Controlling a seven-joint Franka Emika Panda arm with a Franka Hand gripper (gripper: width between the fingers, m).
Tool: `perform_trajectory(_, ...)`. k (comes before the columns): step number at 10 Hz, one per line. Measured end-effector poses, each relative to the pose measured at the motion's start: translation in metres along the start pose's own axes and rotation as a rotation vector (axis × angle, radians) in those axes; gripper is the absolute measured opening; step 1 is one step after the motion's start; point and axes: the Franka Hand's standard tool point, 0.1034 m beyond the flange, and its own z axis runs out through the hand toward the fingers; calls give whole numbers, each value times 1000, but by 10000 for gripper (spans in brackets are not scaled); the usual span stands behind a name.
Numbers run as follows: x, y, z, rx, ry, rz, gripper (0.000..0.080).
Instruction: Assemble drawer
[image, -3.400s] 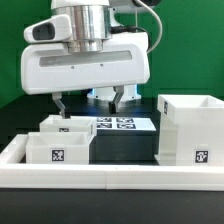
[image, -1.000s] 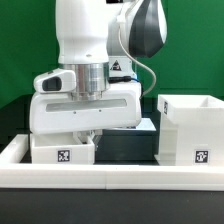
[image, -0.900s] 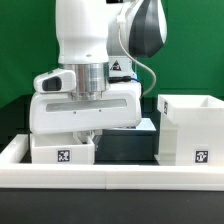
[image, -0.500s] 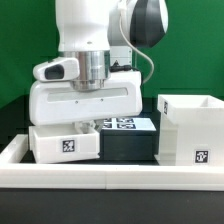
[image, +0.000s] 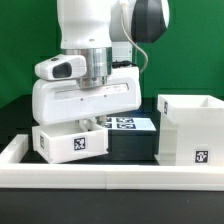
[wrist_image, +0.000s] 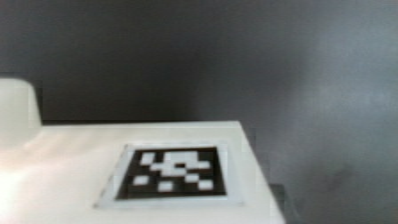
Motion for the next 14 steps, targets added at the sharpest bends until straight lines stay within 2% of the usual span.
perform_trajectory(1,-1,0,1,1,-1,-90,41)
perform_trajectory(2,2,0,0,-21,7,-201,41)
perform_trajectory(3,3,-5,-1,-30,4,-300,41)
perform_trajectory(6,4,-17,3,-29,-25,-549,41)
perform_trajectory(9,-1,-11,3,-32,-36,-678,41)
perform_trajectory(11,-8,-7,6,-46,-39,-924,41)
perform_trajectory(14,-4,-20,12,-45,-82,-1162,41)
